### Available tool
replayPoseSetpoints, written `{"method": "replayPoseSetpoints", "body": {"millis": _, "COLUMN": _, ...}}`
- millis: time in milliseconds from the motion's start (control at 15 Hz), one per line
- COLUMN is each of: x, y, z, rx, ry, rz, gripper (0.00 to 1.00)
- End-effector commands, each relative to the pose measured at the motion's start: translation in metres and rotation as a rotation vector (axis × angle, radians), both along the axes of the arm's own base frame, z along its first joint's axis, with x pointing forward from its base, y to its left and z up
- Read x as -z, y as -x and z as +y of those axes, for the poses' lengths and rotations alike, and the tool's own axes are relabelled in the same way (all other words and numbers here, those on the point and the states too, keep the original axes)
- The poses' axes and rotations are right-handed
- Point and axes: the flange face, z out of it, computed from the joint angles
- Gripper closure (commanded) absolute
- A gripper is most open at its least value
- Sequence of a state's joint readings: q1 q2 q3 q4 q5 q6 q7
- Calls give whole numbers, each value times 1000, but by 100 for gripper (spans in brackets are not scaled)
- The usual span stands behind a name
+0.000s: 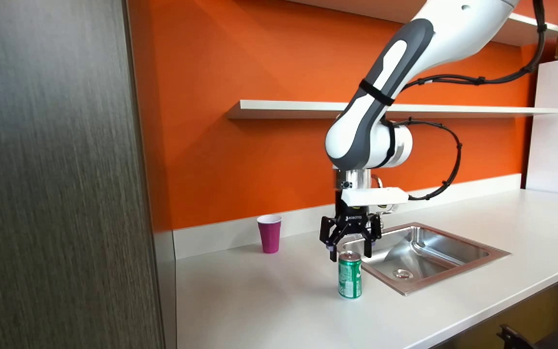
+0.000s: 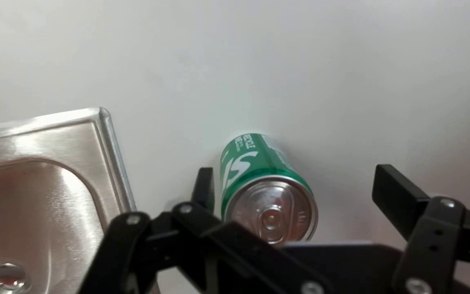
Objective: Put the green can in the sink.
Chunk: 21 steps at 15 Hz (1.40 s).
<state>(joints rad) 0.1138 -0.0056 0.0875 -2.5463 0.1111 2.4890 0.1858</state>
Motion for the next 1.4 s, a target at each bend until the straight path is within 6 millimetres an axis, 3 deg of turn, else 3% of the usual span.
{"method": "replayPoseSetpoints", "body": {"millis": 0, "x": 7, "y": -15, "z": -7, "rx": 40, "ry": 17, "rz": -17, "gripper": 0}}
{"method": "replayPoseSetpoints", "body": {"millis": 933, "x": 27, "y": -30, "z": -16, "rx": 100, "ry": 25, "rz": 14, "gripper": 0}}
{"method": "replayPoseSetpoints", "body": {"millis": 1000, "x": 27, "y": -30, "z": -17, "rx": 101, "ry": 23, "rz": 15, "gripper": 25}}
{"method": "replayPoseSetpoints", "body": {"millis": 1067, "x": 27, "y": -31, "z": -18, "rx": 104, "ry": 22, "rz": 15, "gripper": 26}}
{"method": "replayPoseSetpoints", "body": {"millis": 1333, "x": 26, "y": -32, "z": -19, "rx": 109, "ry": 21, "rz": 12, "gripper": 58}}
